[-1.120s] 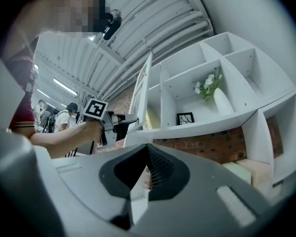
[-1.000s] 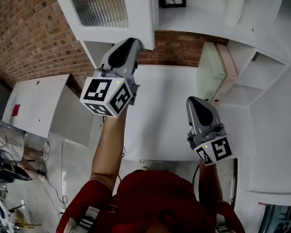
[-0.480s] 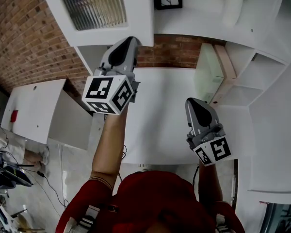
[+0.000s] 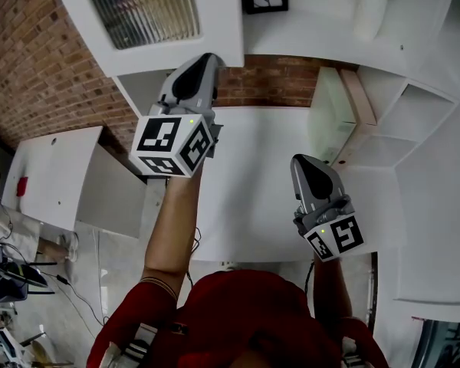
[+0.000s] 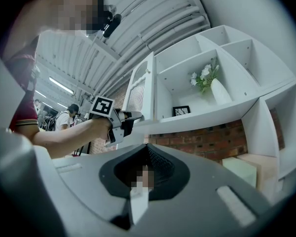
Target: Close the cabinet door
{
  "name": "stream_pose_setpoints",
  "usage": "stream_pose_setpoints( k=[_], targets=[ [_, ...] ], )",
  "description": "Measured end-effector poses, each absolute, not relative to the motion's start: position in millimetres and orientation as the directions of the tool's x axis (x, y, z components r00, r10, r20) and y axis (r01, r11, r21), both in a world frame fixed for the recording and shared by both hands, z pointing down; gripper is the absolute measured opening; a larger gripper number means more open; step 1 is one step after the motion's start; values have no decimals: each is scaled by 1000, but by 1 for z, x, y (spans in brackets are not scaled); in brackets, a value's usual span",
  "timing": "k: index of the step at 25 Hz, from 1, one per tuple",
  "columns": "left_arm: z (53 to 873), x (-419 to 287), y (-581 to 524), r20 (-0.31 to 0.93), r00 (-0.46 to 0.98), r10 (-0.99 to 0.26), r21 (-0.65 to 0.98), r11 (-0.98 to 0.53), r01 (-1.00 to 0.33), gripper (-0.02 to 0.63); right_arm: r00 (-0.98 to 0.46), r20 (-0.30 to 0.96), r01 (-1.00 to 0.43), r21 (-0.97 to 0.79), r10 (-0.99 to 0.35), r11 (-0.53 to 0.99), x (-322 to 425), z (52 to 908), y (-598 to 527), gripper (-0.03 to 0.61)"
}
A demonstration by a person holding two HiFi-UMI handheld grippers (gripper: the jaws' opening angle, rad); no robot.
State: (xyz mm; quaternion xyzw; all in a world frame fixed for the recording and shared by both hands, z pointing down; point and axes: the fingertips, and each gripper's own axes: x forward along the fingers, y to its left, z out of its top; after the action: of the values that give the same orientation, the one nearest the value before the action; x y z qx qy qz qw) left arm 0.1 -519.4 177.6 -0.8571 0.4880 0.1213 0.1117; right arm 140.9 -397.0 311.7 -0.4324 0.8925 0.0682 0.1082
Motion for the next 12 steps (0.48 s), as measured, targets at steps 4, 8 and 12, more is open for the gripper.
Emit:
stream_pose_setpoints(
  k=[4,8,12],
  targets=[
    [178,1,-525,-316,492,-811,-71,-498,-865,-2,-596,-255,-791,24,-761,611,143,311,-401,14],
    [178,2,-531,-315,492,-812,-68,-498,-865,-2,-587,-262,-797,22,-766,603,145,310,-404,14],
    [182,6,-536,-300,507,-808,-76,-509,-857,-2,-576,-270,-804,16,-772,595,148,310,-406,14]
  ],
)
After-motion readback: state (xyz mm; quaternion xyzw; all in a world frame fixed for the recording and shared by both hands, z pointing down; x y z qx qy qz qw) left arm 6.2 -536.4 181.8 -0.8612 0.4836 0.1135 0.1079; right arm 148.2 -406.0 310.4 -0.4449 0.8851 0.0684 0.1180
